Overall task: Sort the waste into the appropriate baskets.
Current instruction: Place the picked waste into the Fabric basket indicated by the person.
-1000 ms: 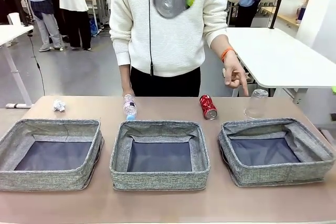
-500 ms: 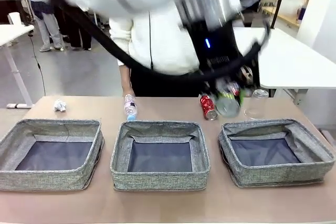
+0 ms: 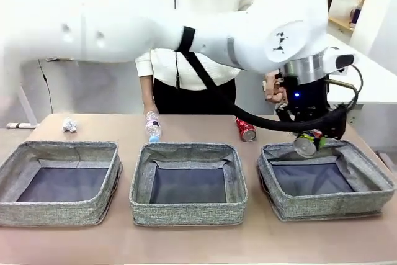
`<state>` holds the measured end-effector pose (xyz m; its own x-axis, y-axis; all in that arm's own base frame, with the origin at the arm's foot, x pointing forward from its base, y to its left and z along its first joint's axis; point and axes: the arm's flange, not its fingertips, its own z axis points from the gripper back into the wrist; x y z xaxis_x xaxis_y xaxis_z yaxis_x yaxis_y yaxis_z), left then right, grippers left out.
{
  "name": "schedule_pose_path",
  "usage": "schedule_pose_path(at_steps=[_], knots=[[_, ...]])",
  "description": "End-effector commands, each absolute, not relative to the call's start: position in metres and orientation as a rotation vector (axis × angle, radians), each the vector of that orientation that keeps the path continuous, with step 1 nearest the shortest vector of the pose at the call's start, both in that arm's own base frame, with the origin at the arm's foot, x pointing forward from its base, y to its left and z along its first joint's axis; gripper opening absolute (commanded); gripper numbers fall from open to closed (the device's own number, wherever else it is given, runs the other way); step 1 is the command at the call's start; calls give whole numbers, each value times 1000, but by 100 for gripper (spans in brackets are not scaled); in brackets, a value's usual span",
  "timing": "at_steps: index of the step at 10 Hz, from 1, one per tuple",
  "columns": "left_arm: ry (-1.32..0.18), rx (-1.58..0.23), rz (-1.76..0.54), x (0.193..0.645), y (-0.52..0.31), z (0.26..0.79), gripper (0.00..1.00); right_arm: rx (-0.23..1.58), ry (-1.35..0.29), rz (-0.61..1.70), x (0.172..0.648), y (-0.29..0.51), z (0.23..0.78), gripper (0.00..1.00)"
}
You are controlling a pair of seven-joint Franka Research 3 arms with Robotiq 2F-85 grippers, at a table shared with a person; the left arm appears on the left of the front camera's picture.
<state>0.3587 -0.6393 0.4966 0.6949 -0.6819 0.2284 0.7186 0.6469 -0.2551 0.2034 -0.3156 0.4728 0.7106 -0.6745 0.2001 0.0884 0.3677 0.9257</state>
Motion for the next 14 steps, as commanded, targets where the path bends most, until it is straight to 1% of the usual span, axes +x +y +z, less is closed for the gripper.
schedule_pose_path(at_steps=[1,5,6,7,14], knots=[[-139,-312,-802,368,-672,517,42,1091,-629,-531,200,-316,472,100],[-122,-314,-794,367,-672,512,42,1091,-629,-531,200,-316,472,100],[-101,-312,-805,366,-674,510,65,1091,-629,-531,200,-316,472,100],[-92,-297,-814,366,-674,506,100,1091,-629,-531,200,-316,472,100],[-88,-324,-811,364,-668,508,100,1091,-629,-531,200,-316,472,100]])
